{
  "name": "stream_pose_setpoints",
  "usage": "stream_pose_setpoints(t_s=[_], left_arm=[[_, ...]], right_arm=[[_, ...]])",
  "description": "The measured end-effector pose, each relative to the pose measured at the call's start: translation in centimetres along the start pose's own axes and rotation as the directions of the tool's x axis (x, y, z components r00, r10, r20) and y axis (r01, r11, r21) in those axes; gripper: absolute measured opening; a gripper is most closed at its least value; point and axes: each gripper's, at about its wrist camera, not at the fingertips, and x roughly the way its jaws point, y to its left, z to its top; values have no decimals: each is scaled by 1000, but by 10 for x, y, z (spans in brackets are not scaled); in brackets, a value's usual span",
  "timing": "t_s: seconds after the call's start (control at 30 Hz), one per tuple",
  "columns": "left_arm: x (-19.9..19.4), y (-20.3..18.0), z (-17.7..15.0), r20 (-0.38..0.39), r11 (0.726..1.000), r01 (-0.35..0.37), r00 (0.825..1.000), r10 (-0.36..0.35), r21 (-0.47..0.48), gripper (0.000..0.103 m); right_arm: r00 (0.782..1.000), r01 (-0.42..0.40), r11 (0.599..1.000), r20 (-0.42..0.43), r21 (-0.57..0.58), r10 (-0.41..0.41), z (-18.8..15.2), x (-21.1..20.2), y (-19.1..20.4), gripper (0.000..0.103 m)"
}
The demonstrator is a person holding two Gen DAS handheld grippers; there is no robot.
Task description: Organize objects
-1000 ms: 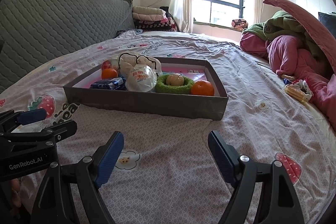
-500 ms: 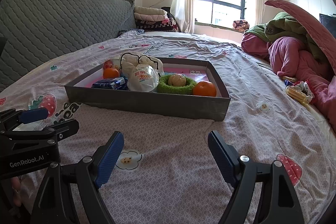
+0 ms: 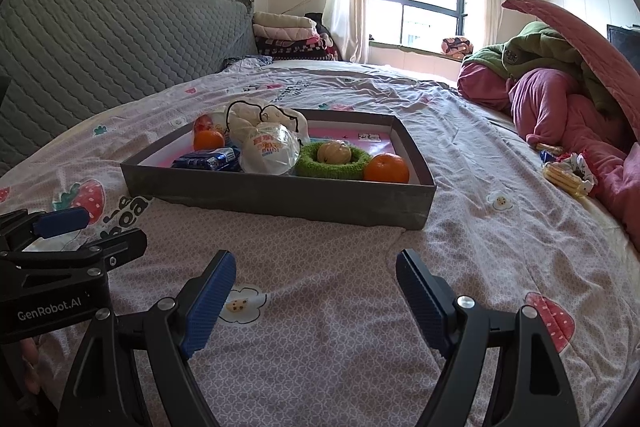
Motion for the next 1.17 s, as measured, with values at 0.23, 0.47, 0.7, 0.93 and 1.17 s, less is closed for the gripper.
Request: stream_pose_setpoints(t_s=[0.23, 0.47, 0.7, 0.93, 1.17], left_arm=[[-1, 2, 0, 2, 1000, -6, 1000, 6, -2, 80], [0, 2, 0, -1, 1000, -10, 1000, 10, -2, 80], [1, 1, 0, -1, 1000, -9, 1000, 9, -3, 80], [2, 2, -1, -5, 1000, -4, 1000, 4, -5, 80], [4, 5, -3, -5, 1000, 9, 1000, -9, -14, 80]], right_arm=[[1000, -1, 1000, -3, 0, 1, -1, 0, 0, 82], [1000, -1, 1000, -3, 0, 1, -1, 1, 0, 82], [1000, 2, 1000, -9, -1, -2, -1, 2, 0, 82], [1000, 4, 1000, -9, 6, -4, -2, 2, -2, 82], [1000, 2, 1000, -26, 12, -2, -3, 6, -2, 82]])
